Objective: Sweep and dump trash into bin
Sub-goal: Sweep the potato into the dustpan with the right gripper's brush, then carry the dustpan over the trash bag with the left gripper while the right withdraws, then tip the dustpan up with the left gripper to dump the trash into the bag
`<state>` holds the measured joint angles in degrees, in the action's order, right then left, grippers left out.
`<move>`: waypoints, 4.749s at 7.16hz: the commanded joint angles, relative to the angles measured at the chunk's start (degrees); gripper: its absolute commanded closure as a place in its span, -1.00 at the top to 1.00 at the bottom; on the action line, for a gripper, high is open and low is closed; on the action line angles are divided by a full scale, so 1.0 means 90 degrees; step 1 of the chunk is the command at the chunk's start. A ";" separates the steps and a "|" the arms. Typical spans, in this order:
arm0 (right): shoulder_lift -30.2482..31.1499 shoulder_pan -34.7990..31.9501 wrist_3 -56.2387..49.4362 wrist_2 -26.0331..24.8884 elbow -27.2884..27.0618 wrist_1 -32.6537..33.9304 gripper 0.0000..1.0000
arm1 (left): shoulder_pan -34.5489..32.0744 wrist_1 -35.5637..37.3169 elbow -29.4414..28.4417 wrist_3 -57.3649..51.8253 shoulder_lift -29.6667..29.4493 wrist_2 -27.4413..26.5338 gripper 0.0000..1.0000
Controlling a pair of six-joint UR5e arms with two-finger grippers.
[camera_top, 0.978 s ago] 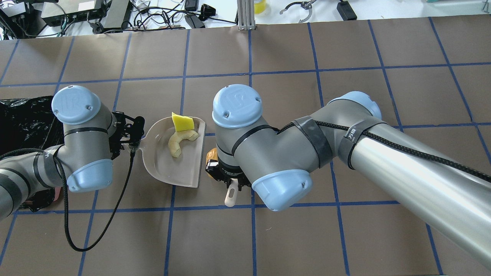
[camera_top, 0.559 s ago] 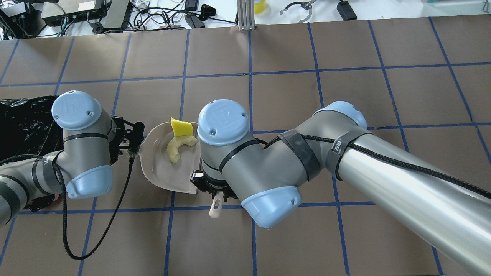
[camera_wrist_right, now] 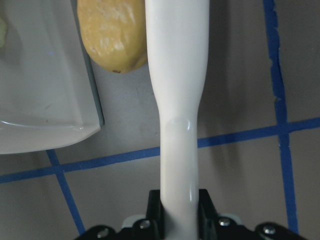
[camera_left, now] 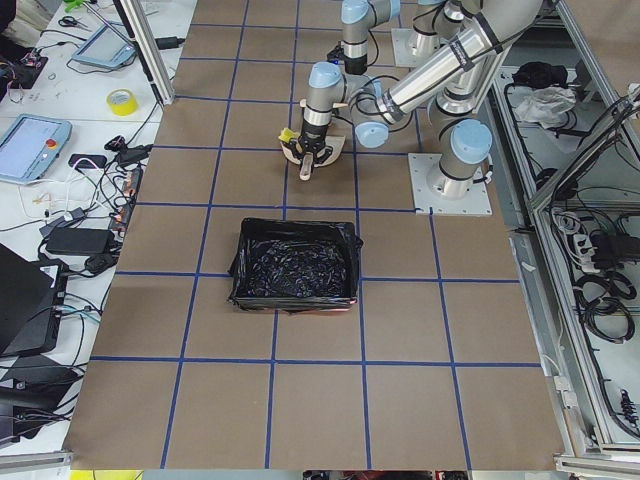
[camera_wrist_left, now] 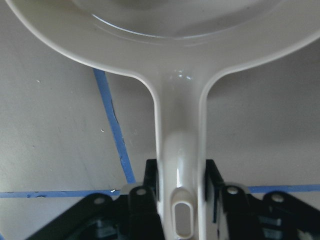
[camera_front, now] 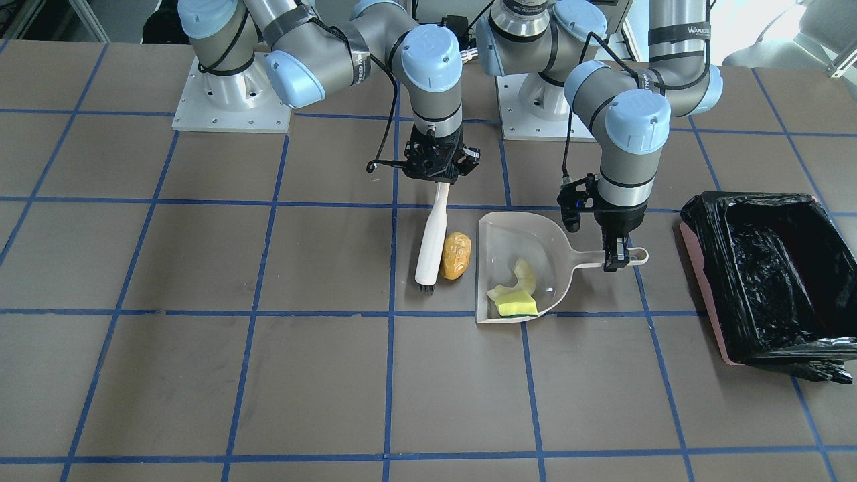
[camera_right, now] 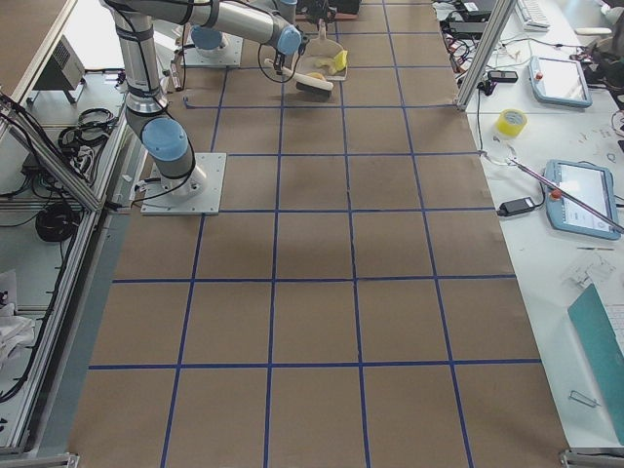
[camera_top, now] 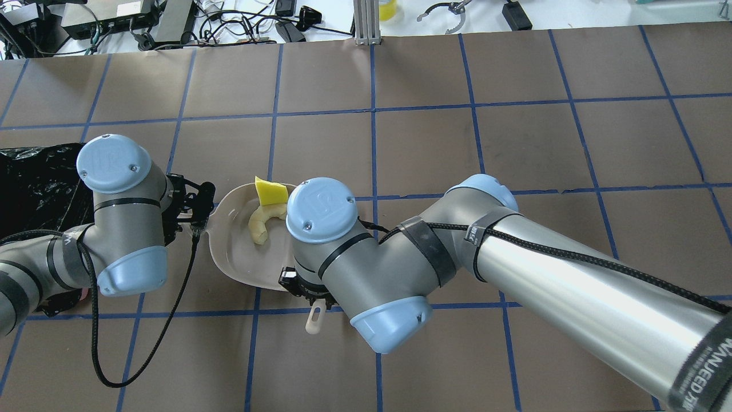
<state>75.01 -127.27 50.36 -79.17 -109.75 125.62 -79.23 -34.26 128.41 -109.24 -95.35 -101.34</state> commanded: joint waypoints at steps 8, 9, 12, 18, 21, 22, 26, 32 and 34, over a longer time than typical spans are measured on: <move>-0.0698 -0.0848 0.1590 0.0135 0.0955 0.0838 -1.00 | 0.0063 -0.0002 -0.0049 -0.0030 -0.0011 0.0048 -1.00; -0.0708 -0.0936 0.1611 0.0144 0.0955 0.0847 -1.00 | 0.0082 -0.0001 -0.0049 -0.0030 -0.0011 0.0078 -1.00; -0.0717 -0.1054 0.1574 0.0008 0.1043 0.0653 -1.00 | 0.0092 -0.0001 -0.0224 -0.0020 -0.0137 0.0175 -1.00; -0.0445 -0.0041 -0.0095 -0.0569 0.0984 -0.0285 -1.00 | 0.0880 -0.0311 -0.0293 -0.0505 -0.0022 0.1217 -1.00; 0.0441 0.1479 -0.2177 -0.0598 0.0974 -0.1841 -1.00 | 0.2032 -0.2130 -0.1235 -0.0909 0.0135 0.3253 -1.00; 0.0512 0.2152 -0.2932 -0.0617 0.0965 -0.1964 -1.00 | 0.2548 -0.3146 -0.1994 -0.0909 0.0174 0.3842 -1.00; 0.0455 0.5199 -0.6152 -0.1065 0.0682 -0.1742 -1.00 | 0.4639 -0.5001 -0.3504 -0.2475 -0.0069 0.3900 -1.00; 0.0035 0.6417 -0.7746 -0.1585 0.0399 -0.0435 -1.00 | 0.6011 -0.3525 -0.4600 -0.4210 -0.0450 0.0953 -1.00; -0.0005 0.6417 -0.7744 -0.1545 0.0145 -0.0305 -1.00 | 0.5303 -0.3022 -0.4551 -0.3919 -0.0412 -0.0236 -1.00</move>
<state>75.13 -69.60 -19.23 -93.28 -107.22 122.05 -27.65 -65.02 87.35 -146.17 -99.19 -96.39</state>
